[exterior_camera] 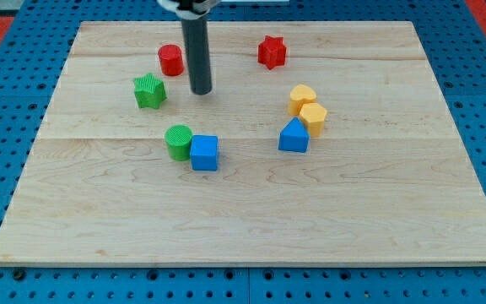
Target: Slightly push the green star towards the center left side of the board
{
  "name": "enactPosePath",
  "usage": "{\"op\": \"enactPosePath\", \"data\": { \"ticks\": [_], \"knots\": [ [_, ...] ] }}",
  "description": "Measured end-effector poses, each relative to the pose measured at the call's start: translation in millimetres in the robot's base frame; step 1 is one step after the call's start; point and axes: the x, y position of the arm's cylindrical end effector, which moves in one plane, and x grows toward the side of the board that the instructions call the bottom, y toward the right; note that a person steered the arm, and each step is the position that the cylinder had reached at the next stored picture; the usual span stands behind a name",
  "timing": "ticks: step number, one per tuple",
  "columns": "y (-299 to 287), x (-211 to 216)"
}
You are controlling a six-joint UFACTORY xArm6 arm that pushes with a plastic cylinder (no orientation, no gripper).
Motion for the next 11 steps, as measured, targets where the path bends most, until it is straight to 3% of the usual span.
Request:
{"op": "enactPosePath", "data": {
  "ticks": [1,2,3,4,5,6,9,10,11],
  "knots": [
    [-26.9,8.3],
    [-13.4,45.4],
    [-126.7,43.4],
    [-152.2,-22.8],
    [-111.0,-54.2],
    [-64.4,-46.6],
    [-29.2,-13.9],
    [51.1,-20.7],
    [81.0,-23.4]
  ]
}}
